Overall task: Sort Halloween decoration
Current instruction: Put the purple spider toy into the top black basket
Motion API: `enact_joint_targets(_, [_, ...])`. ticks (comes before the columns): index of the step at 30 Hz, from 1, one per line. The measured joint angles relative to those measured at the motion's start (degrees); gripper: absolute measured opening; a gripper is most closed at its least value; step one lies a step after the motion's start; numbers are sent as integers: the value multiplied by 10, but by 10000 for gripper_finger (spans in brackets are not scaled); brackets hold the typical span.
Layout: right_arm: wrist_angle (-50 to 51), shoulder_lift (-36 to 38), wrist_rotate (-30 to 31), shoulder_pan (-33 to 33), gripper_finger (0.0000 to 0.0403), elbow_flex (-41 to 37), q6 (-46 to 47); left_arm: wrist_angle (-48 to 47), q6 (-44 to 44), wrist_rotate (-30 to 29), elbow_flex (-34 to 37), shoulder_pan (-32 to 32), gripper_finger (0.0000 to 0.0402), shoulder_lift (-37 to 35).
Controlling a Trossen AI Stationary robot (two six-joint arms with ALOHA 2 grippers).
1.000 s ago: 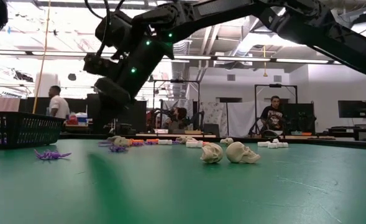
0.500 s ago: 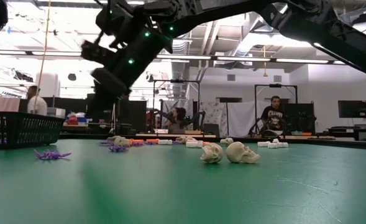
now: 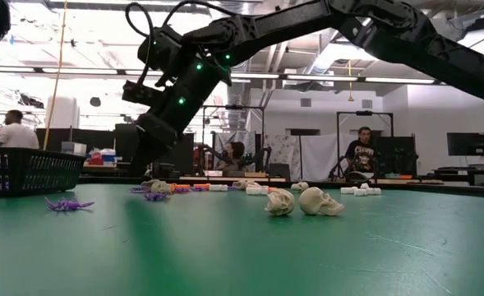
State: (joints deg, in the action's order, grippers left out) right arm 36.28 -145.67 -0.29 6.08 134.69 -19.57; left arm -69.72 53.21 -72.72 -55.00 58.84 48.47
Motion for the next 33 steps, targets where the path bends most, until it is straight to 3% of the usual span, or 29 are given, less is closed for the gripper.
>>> enact_joint_targets(12, [-13,0,-58,7,201,0,-4,-3,0,0,0,0,14,0])
enact_joint_targets(25, [-10,-35,-50,9,197,-9,13,-3,0,3,0,0,14,0])
enact_joint_targets(29, [-2,-35,-37,12,165,-9,28,-3,0,3,0,0,14,0])
enact_joint_targets(33, [1,-36,-33,11,103,-9,41,-3,0,2,0,0,14,0])
